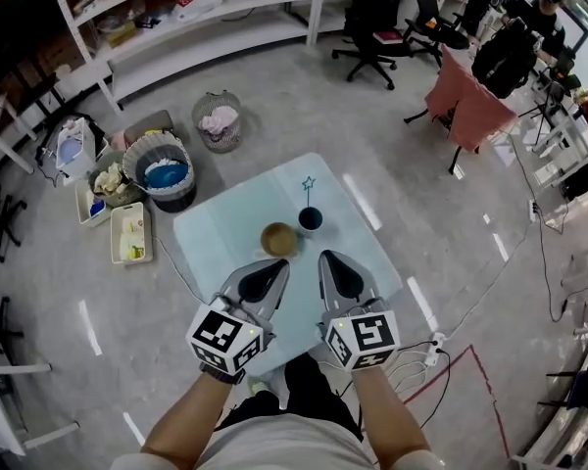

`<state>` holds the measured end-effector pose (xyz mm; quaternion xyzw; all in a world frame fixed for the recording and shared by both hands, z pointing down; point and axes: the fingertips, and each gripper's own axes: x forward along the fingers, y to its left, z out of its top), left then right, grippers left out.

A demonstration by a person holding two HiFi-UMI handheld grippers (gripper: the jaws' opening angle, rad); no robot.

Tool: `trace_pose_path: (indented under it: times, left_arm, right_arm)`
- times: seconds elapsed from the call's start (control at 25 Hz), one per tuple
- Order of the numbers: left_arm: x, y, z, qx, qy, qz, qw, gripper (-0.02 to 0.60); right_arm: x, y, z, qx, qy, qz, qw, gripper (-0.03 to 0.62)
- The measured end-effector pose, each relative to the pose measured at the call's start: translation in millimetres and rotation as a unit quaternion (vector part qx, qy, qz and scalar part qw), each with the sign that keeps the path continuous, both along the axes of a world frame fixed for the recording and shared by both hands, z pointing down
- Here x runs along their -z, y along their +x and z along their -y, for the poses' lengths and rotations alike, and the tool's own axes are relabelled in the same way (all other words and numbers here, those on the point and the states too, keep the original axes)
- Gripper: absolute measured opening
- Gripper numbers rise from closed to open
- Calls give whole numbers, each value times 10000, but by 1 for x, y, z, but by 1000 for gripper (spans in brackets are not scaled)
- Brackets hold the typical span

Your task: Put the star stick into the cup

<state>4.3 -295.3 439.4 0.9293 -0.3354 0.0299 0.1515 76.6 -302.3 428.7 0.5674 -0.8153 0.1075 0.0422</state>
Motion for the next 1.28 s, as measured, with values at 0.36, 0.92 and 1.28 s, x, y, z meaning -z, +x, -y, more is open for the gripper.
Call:
trace_pose_path:
  times: [0.36,0.92,1.28]
  left_arm:
    - [28,-17,-29,-34,205,-34,9998,6]
    - [68,-36,-62,-6,483,-140,9987,6]
    - [82,-49,-76,73,592,-155,9981,6]
  right_arm:
    - [28,-21,-39,-22,179,-31,9998,11]
    - [66,-37,-79,-56,461,-189,9987,11]
    - [80,-46,-95,-58,598,-185,9980,11]
